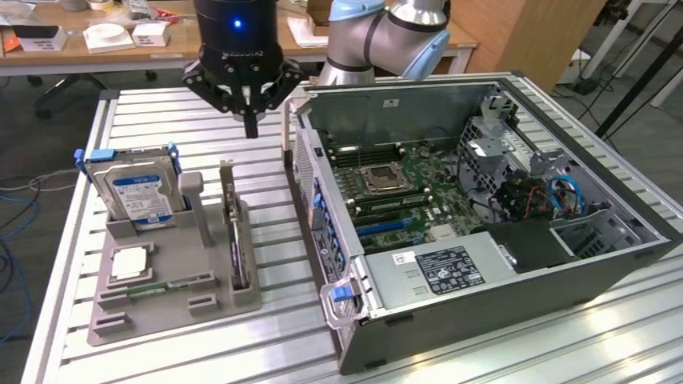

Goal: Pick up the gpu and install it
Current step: 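Reach for the gpu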

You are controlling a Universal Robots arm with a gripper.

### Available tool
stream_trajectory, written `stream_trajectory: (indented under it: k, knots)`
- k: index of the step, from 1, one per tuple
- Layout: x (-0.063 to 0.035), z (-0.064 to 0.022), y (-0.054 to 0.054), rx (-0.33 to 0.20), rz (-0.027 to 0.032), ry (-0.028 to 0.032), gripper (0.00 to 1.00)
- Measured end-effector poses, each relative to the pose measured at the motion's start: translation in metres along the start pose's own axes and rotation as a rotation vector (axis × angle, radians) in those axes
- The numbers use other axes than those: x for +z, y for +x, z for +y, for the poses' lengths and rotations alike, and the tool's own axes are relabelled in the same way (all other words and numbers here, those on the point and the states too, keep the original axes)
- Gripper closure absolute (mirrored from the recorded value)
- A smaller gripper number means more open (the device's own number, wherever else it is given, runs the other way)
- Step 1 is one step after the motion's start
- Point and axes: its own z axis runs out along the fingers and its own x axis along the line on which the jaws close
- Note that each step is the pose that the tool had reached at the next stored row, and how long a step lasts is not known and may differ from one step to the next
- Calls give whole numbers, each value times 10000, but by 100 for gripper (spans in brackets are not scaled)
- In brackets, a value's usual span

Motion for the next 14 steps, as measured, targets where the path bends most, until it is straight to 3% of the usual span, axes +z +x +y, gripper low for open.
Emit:
stream_trajectory:
  k: [14]
  knots:
    - [9, -4, 41, -1, 0, 0, 89]
